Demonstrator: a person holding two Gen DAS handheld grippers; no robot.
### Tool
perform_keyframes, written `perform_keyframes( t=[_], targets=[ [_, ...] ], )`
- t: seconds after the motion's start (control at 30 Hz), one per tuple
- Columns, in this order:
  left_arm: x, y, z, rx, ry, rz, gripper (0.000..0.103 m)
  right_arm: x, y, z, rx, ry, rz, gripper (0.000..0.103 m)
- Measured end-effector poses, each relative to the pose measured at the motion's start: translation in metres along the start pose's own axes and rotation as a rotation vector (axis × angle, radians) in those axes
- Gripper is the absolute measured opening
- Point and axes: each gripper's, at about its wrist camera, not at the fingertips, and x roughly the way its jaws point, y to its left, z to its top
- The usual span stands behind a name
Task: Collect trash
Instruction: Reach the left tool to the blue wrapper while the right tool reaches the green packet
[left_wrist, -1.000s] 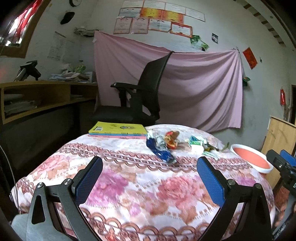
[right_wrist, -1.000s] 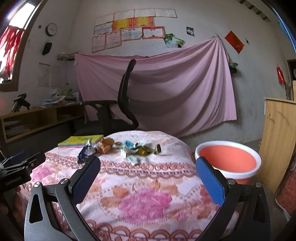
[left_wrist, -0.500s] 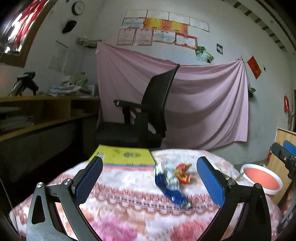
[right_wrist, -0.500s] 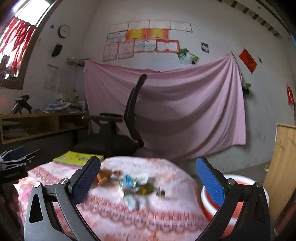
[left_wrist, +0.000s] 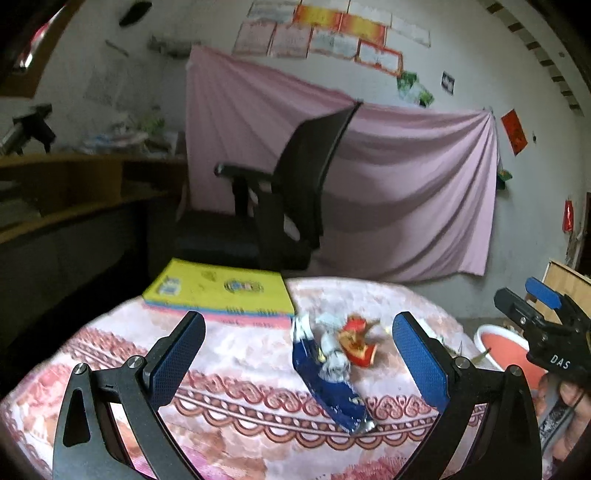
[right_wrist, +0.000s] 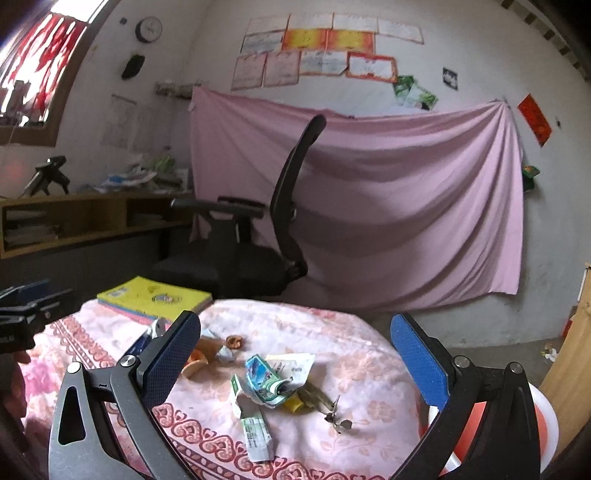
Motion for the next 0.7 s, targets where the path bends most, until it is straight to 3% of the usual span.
perform_keyframes(
  t=[0.17,0.37,0.43,0.7],
  targets=[
    [0.020,0.000,-0.007,-0.049,0.131,-0.044,0.099,0.021,-0.003,0.000,0.011,0.090,0.031,0.099],
    [0.033,-0.004,-0.016,-0.054,0.234,-0.089,0.087,0.051,0.000,-0.011,0.011,0.234,0.089,0.069],
    [0.037,-0.009,-0.019,-0.046,0.268,-0.109,0.082,0.060,0.001,-0.015,0.009,0.290,0.105,0.054],
    [0.048,-0.019,-0.027,-0.005,0.350,-0.150,0.070,0.102,-0.001,-0.026,0.031,0.464,0.148,0.050]
  ],
)
